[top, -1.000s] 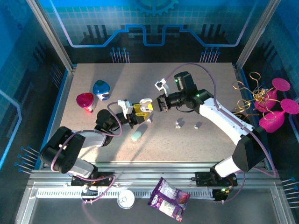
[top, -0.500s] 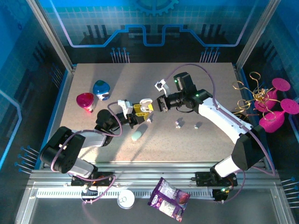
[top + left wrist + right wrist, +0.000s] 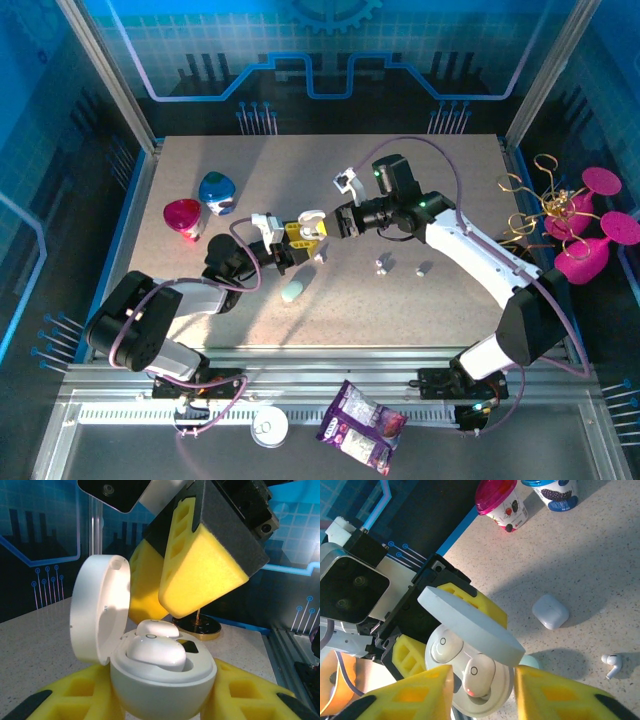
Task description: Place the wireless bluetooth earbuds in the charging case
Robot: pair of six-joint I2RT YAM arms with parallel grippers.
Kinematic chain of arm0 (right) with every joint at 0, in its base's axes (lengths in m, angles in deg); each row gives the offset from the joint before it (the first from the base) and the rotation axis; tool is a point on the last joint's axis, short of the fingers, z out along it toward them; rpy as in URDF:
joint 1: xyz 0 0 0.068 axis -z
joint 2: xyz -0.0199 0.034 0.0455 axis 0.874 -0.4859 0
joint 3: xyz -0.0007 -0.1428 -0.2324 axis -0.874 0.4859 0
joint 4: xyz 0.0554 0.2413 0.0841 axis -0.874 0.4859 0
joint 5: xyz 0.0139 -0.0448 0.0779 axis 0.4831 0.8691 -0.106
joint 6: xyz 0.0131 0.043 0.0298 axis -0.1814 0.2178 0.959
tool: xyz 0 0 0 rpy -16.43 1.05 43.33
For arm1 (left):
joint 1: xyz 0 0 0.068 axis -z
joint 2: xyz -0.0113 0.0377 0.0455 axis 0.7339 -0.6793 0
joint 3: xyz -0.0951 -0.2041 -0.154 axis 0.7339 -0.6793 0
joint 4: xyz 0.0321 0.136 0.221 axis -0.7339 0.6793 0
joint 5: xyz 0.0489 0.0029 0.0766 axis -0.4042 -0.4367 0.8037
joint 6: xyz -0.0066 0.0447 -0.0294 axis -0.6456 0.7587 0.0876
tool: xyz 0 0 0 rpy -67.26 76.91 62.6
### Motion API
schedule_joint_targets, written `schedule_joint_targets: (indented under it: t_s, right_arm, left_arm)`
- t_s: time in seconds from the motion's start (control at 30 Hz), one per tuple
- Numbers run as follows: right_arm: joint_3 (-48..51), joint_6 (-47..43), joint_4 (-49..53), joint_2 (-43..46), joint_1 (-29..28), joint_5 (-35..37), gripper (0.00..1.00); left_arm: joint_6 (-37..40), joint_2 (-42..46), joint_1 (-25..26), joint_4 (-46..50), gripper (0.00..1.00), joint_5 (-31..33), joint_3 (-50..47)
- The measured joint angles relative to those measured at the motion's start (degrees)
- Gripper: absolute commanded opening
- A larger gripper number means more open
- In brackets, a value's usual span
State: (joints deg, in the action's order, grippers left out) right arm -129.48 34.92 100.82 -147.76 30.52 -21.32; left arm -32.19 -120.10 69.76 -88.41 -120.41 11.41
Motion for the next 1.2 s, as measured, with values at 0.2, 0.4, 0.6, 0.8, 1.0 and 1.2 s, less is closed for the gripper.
schedule_joint_targets:
  t_s: [0.2, 0.4, 0.6, 0.8, 1.0, 1.2]
  right_arm:
    - [2.4, 2.1, -4.1, 3.3, 1.0, -0.5, 0.54]
    - [3.5, 5.8, -8.5, 5.8, 2.8, -0.7, 0.76]
    - [-5.7, 6.5, -2.6, -0.2, 2.8, 4.0, 0.79]
    - [-8.0, 5.2, 1.4, -3.5, 2.7, 4.8, 0.84]
    - [-7.5, 1.5, 3.7, -3.5, 1.6, 4.3, 0.85]
    - [-4.0, 0.2, 4.2, -0.4, 1.6, 4.0, 0.85]
  left_arm:
    - [0.6, 0.0, 0.0, 0.0, 0.33, 0.0, 0.0]
    - [1.1, 0.0, 0.0, -0.4, 0.33, -0.7, 0.0]
    - [1.8, 0.0, 0.0, -0.4, 0.33, -2.2, 0.0]
    - [2.0, 0.0, 0.0, -0.4, 0.33, -2.1, 0.0]
    - [1.8, 0.0, 0.0, -0.3, 0.33, -2.1, 0.5]
    - [1.0, -0.1, 0.0, 0.3, 0.33, -1.2, 0.5]
